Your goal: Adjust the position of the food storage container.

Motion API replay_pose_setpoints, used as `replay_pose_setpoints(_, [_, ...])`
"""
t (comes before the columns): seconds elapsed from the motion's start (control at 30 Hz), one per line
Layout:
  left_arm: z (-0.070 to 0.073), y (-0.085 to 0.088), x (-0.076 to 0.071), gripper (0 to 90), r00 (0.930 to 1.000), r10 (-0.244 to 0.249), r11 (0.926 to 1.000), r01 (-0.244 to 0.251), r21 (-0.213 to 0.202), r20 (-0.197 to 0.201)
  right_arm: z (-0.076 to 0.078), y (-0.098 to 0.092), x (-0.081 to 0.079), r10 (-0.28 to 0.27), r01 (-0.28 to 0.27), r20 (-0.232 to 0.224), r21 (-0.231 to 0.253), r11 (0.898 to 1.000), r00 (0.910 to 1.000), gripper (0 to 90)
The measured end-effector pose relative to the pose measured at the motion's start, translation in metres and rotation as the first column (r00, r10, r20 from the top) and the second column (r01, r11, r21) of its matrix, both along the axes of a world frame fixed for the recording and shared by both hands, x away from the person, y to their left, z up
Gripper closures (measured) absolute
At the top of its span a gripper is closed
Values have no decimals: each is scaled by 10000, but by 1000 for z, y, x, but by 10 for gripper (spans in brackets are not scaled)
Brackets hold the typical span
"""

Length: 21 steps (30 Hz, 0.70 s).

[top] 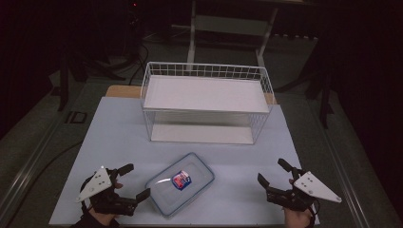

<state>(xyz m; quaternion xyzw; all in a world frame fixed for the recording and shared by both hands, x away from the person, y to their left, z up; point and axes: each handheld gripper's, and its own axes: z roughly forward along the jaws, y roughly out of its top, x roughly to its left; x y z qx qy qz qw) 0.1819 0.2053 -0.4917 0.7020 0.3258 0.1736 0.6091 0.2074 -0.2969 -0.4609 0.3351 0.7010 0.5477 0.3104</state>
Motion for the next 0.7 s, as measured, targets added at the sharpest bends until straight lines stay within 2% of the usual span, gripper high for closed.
replay_pose_setpoints(0.1, [6, -4, -2, 0, 9999, -98, 9997, 97, -213, -28, 0, 1, 0, 91, -91, -27, 67, 9999, 10000, 133])
replay_pose_setpoints(0.2, [11, -8, -4, 0, 9998, -181, 9998, 181, -55, 70, 1, 2, 0, 105, -105, -17, 79, 9999, 9999, 133])
replay_pose_setpoints(0.23, [14, -12, -6, 0, 9991, -412, 9992, 411, 19, 100, 1, 2, -1, 142, -142, -31, 104, 9998, 9999, 132])
replay_pose_setpoints(0.37, [21, -26, -8, 0, 9967, -811, 9963, 811, 286, -10, 1, 5, -1, 237, -237, -97, 54, 9997, 9997, 132])
replay_pose_setpoints(0.43, [27, -34, -8, 0, 9936, -1127, 9924, 1130, 497, -96, 1, 5, -1, 232, -231, -103, 91, 9997, 9997, 132])
replay_pose_setpoints(0.53, [35, -44, -8, 6, 9908, -1337, 9869, 1350, 889, -198, 1, 6, -1, 214, -213, -118, 108, 9997, 9997, 132])
replay_pose_setpoints(0.6, [39, -49, -10, 23, 9853, -1668, 9811, 1697, 926, -375, 1, 6, 0, 240, -239, -138, 65, 9997, 9996, 132])
replay_pose_setpoints(0.7, [42, -54, -12, 127, 9837, -1722, 9776, 1772, 1132, -523, 1, 6, 0, 286, -285, -180, 69, 9996, 9994, 132])
